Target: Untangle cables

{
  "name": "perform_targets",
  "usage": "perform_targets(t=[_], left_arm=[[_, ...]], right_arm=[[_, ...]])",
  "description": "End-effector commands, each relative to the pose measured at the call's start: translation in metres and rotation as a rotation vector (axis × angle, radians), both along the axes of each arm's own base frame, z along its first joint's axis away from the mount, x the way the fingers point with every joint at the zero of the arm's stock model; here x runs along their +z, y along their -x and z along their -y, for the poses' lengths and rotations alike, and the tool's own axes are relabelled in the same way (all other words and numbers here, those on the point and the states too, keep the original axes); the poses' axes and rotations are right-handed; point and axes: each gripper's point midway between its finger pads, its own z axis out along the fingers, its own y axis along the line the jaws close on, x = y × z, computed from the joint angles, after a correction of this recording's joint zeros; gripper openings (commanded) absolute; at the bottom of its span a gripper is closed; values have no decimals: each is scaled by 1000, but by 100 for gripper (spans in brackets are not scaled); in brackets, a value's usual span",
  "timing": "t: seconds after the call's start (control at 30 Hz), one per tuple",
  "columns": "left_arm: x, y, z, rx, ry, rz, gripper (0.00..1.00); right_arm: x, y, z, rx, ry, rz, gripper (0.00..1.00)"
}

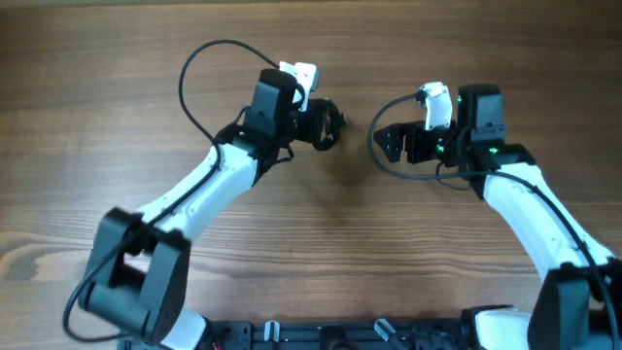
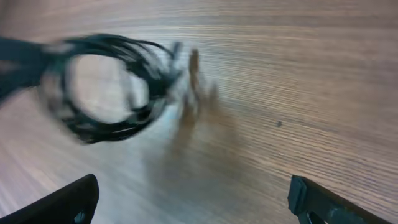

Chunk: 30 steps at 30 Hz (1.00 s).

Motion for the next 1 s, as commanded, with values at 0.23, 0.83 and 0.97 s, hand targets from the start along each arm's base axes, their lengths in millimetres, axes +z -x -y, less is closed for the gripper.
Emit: perform_targets(t=[0.23, 0.83, 0.97], left_arm=[[92, 14, 0, -16, 102, 163, 5], [141, 36, 22, -61, 183, 226, 5], [146, 40, 30, -78, 191, 232, 5]], right_arm=[[-15, -4, -22, 25, -146, -75, 100], [17, -7, -46, 189, -256, 65, 79], [23, -6, -50, 218, -284, 84, 79]])
